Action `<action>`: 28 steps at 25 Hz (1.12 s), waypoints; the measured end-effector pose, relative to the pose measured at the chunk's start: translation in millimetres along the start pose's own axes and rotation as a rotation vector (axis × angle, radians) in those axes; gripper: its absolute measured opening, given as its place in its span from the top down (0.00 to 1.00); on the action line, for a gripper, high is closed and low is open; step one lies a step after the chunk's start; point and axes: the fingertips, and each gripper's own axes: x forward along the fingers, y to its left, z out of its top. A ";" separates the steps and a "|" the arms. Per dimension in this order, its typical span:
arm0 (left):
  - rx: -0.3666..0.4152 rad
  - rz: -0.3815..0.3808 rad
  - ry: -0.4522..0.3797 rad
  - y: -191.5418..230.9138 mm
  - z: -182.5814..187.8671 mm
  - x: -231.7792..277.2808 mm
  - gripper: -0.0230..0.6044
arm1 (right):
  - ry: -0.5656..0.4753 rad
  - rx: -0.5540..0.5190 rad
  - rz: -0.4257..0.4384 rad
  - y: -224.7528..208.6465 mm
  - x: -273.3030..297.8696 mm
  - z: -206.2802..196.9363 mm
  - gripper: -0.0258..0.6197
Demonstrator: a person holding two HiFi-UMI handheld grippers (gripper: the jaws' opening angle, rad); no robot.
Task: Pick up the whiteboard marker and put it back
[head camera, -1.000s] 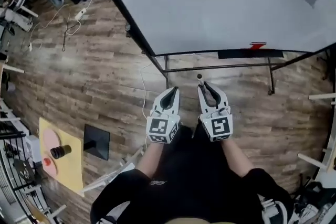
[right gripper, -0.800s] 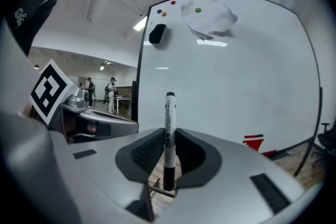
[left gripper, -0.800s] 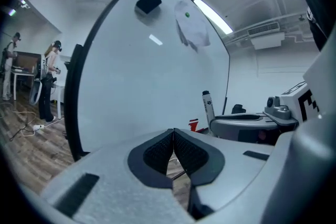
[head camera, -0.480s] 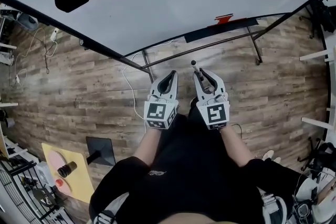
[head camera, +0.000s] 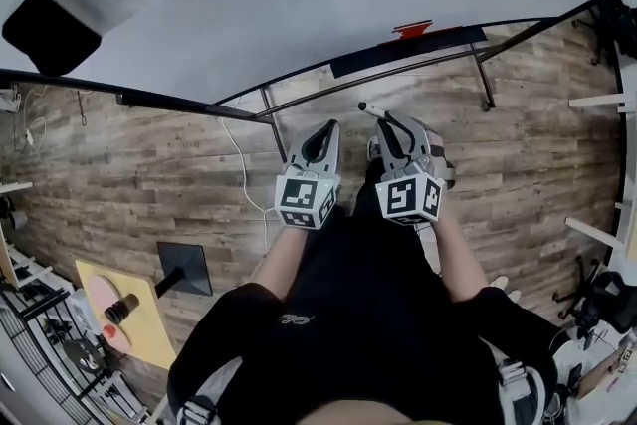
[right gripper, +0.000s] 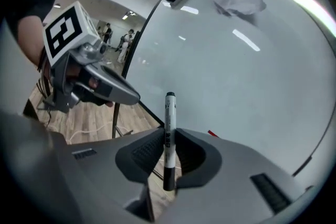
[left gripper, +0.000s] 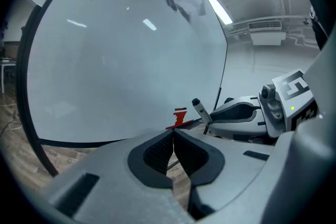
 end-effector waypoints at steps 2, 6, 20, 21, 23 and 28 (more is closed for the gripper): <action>-0.019 0.021 0.005 1.7 -0.5 22.0 0.95 | 0.042 -0.085 0.035 -15.3 17.2 -12.4 0.87; -0.052 0.067 0.040 9.0 -10.2 55.1 0.95 | 0.099 -0.234 0.097 -39.7 47.2 -32.3 0.87; -0.166 0.258 0.007 34.9 -27.7 98.6 0.95 | 0.161 -0.723 0.288 -51.1 122.2 -72.0 0.87; -0.168 0.268 0.010 36.3 -30.1 100.1 0.95 | 0.164 -0.731 0.300 -50.1 126.0 -74.1 0.87; -0.167 0.283 0.020 37.0 -35.9 103.3 0.95 | 0.172 -0.743 0.320 -48.0 132.9 -79.4 0.87; -0.195 0.321 0.031 34.2 -47.9 104.4 0.95 | 0.184 -0.756 0.350 -44.6 146.9 -87.9 0.87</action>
